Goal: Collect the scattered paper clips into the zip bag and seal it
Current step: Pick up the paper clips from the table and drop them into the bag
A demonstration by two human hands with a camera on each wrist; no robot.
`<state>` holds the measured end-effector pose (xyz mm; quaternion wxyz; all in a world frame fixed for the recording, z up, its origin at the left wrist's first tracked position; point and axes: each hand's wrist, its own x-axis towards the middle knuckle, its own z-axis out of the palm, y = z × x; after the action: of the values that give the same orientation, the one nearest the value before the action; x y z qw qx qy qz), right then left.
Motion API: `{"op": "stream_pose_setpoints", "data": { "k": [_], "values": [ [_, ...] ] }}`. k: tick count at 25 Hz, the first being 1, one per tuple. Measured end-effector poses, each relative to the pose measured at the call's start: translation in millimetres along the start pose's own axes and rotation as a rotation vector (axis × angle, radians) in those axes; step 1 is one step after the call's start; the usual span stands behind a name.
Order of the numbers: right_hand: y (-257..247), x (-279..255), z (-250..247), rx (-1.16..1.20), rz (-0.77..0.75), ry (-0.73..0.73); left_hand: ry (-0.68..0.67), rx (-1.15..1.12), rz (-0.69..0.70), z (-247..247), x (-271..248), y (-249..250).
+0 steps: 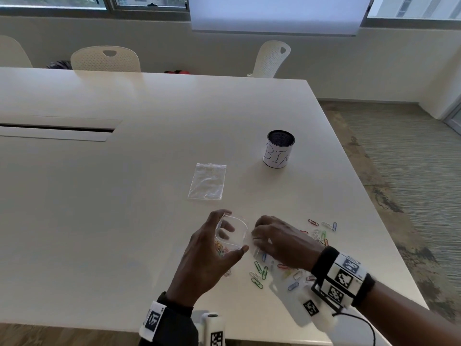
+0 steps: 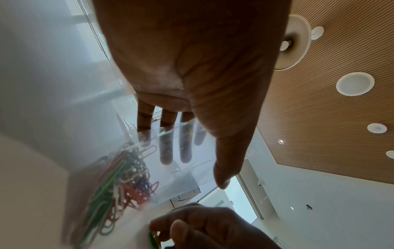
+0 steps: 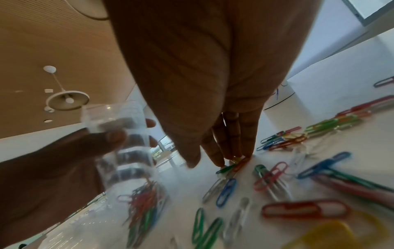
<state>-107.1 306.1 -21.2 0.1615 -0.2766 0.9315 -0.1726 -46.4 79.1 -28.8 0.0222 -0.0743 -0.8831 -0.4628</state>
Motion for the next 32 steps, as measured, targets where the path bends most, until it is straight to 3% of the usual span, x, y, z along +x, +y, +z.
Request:
{"op": "stream_pose_setpoints", "data": {
  "k": [5,13,19,24,32],
  "values": [
    [-5.6,-26.9,15.2,-0.160,-0.066,-0.098,-0.011,0.001,0.016,0.8,1.4,1.8],
    [5.9,-20.1,18.8,0.029,-0.052,0.114,-0.019,0.003,0.017,2.5,2.8,0.5],
    [6.6,-28.9,20.0,-0.155,-0.119,-0.088,-0.025,0.005,0.015,1.7,3.0,-1.4],
    [12.7,-27.9,24.7,-0.092,-0.199,0.082,-0.025,-0.008,0.012,1.4,2.7,0.8],
    [7.1,-12.5,22.3,-0.178,-0.150,0.120,-0.017,0.012,0.013,-0.9,2.8,2.6]
  ]
}}
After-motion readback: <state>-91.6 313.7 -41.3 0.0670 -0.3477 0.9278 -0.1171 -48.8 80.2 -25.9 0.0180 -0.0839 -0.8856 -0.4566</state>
